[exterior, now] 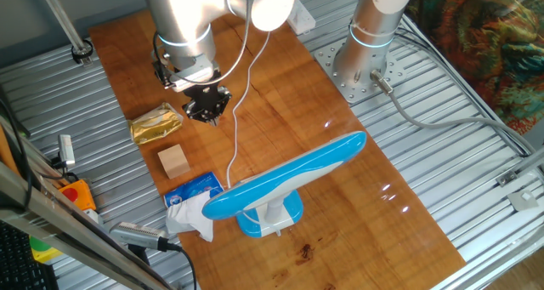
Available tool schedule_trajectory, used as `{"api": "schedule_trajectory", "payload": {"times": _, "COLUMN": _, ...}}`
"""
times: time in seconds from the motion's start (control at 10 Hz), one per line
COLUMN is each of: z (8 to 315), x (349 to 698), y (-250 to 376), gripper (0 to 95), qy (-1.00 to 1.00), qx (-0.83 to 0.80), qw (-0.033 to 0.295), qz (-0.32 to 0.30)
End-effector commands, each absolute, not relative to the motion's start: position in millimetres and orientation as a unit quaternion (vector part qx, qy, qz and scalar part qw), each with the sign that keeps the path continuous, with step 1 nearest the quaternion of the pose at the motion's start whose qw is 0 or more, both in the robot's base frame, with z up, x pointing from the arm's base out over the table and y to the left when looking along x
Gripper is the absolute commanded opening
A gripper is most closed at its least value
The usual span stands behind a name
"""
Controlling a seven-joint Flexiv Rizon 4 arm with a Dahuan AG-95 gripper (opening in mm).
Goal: Turn off the desk lamp by pressing the button
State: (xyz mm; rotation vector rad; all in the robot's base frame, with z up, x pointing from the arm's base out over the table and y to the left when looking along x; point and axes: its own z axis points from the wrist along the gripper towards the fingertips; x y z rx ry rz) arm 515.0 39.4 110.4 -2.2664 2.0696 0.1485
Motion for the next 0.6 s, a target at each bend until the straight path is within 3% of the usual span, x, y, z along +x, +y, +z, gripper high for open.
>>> {"api": "schedule_trajectory", "payload": {"times": 0.1, "z": 110.3, "x": 515.0, "y": 39.0, "gripper": 0.0, "qy": 0.684, "qx": -0.727, "qw": 0.035, "qz": 0.044}}
{"api": "schedule_trajectory", "payload": {"times": 0.6, "z": 110.2, "x": 512.3, "y": 38.7, "gripper": 0.0, "qy": 0.698, "qx": -0.713, "qw": 0.039, "qz": 0.053}}
